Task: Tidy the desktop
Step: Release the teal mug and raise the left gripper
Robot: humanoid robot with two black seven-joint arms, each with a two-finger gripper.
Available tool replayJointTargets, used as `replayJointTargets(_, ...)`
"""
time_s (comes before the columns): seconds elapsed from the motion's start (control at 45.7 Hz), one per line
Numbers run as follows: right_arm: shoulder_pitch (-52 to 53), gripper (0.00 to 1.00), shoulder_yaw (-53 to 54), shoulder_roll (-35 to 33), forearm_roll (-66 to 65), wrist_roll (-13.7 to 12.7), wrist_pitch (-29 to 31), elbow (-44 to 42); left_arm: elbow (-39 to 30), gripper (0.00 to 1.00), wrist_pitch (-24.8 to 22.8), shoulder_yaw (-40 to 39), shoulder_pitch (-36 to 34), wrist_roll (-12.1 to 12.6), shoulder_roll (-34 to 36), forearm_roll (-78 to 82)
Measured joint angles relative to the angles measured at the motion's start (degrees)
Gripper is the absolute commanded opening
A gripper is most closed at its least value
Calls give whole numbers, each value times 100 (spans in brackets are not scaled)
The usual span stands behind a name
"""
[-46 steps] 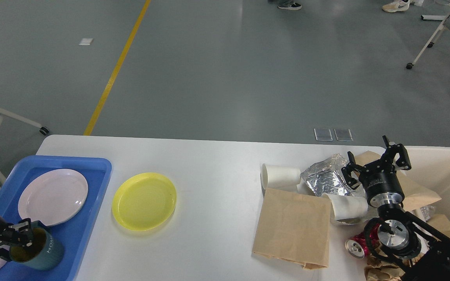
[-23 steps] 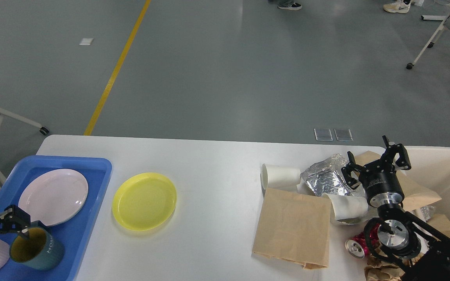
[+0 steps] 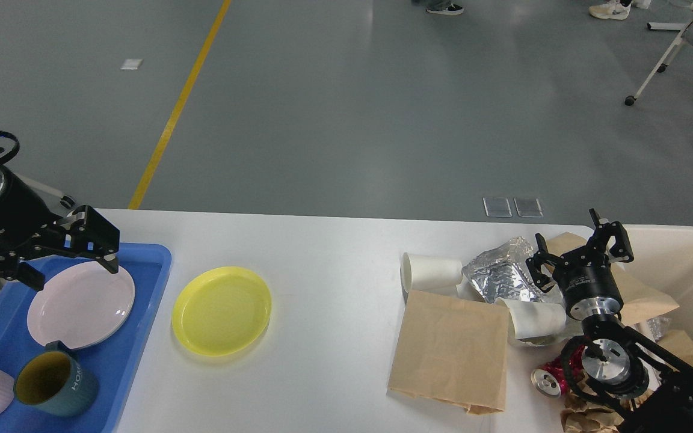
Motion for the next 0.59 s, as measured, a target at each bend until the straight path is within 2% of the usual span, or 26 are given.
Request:
replayJointTargets(0.219, 0, 100, 0, 0, 0, 0, 0, 0, -667, 96, -13, -17, -1188, -20, -1266, -964)
replayJointTargets(0.306, 0, 100, 0, 2, 0, 0, 2, 0, -939, 96, -21, -82, -1598, -173, -1645, -1292)
replayJointTargets(0.416, 0, 100, 0, 2, 0, 0, 2, 0, -1092, 96, -138, -246, -1913, -327, -1938, -1467)
replayJointTargets(0.591, 0, 100, 0, 2, 0, 0, 2, 0, -1114, 96, -217, -326, -1948, -378, -1966, -1515)
